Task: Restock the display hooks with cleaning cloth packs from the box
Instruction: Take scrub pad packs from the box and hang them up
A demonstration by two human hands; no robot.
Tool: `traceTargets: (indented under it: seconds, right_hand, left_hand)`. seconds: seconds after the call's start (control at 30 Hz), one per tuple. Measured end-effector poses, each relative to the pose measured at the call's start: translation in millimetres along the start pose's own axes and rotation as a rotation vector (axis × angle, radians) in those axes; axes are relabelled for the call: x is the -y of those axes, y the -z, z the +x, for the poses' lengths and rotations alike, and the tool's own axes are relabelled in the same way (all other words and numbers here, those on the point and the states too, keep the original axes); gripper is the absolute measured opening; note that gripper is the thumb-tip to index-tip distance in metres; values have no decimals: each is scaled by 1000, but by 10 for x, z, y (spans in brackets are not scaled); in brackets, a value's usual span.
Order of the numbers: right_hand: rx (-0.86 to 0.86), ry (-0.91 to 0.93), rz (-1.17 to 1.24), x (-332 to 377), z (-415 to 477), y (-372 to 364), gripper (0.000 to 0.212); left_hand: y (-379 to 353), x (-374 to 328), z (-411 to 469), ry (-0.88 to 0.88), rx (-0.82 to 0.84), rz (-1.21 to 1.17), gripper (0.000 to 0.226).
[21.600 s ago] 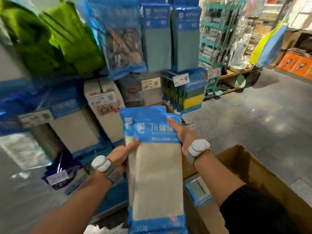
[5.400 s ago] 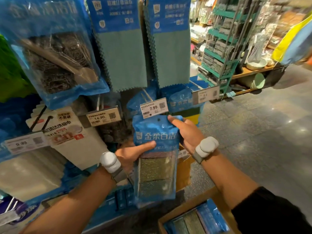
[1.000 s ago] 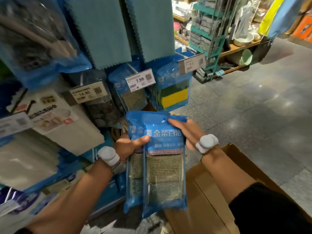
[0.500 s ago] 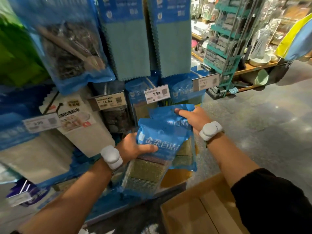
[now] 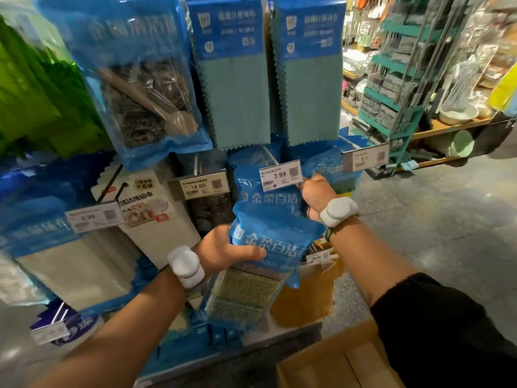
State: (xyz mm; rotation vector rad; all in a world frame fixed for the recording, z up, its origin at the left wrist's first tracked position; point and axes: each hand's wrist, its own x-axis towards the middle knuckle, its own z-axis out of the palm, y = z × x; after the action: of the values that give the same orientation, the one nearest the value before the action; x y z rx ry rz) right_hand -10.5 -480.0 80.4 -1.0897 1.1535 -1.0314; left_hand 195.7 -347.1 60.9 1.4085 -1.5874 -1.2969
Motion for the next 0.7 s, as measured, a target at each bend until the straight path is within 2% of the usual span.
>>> traceTargets:
  seconds: [0.07,0.13,0.3,0.37,0.5,0.6,0.7]
  right_hand:
    - [-20,-11,-4,-24,56,-22,7]
    - [-49,-23,-22,-27,66,-15,9]
    - [-67,-51,-48,71,286,-104,29]
    - [-23,-80,38,115,354,-159,23]
    - [19,-83,148,150,383,-214,20]
    - [40,-70,184,117,366,-217,10]
    - [-15,-41,167,30,303,-130,5]
  left_hand:
    - [43,-5,5,16,2,9,33]
    - [40,-17,6,46,7,-13,28]
    - [65,47,34,93,-10,-89,44]
    - [64,48,39,86,-25,-147,53]
    - [92,135,91,119,-105,-311,55]
    - [109,249,153,184,-169,-416,74]
    - [88,258,226,219,-202,-497,65]
